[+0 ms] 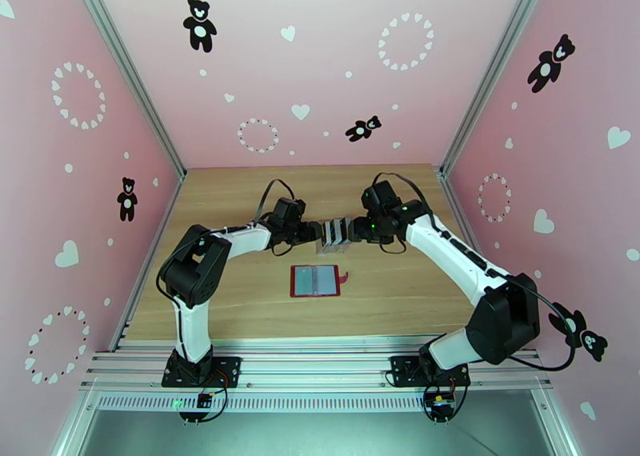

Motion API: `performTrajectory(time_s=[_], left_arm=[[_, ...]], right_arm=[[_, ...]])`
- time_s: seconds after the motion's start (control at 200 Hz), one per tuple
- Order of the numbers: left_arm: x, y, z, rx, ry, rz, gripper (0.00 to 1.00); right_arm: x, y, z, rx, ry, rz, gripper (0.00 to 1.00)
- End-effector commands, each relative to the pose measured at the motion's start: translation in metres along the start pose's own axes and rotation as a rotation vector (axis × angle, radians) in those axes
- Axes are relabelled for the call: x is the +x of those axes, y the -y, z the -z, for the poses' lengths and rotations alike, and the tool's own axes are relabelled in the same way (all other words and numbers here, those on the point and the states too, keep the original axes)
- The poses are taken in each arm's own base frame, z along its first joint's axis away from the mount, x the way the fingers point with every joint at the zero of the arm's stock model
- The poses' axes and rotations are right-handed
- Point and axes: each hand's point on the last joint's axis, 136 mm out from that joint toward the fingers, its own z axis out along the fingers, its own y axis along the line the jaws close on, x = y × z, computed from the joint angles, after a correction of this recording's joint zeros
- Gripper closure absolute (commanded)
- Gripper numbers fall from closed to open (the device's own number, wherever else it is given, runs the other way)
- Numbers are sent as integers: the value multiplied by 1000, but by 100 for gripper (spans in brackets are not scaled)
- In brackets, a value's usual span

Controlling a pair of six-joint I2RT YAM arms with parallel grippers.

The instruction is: Put the credit cards into the card holder

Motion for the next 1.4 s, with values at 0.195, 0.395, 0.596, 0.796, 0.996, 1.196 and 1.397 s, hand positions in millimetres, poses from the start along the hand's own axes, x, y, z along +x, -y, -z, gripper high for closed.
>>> performTrajectory(time_s=[0.195, 0.395, 0.596, 0.796, 0.996, 1.196, 1.397], left_arm=[[14, -17, -15, 11, -31, -5, 37], [22, -24, -25, 15, -50, 10, 42], [22, -27, -25, -3, -50, 8, 43], [24, -27, -26, 0, -56, 7, 43], [24, -25, -26, 6, -59, 9, 43], [22, -22, -21, 8, -52, 0, 43], [21, -19, -20, 17, -55, 3, 43]], right_arm=[[-12, 6, -14, 67, -33, 18, 35], [-21, 4, -28, 81, -45, 22, 35], [-28, 6, -50, 113, -73, 47, 35], [-28, 5, -73, 107, -103, 48, 35], [-29, 3, -90, 97, -122, 44, 35], [-29, 1, -101, 92, -137, 40, 35], [-33, -1, -112, 89, -152, 43, 35]])
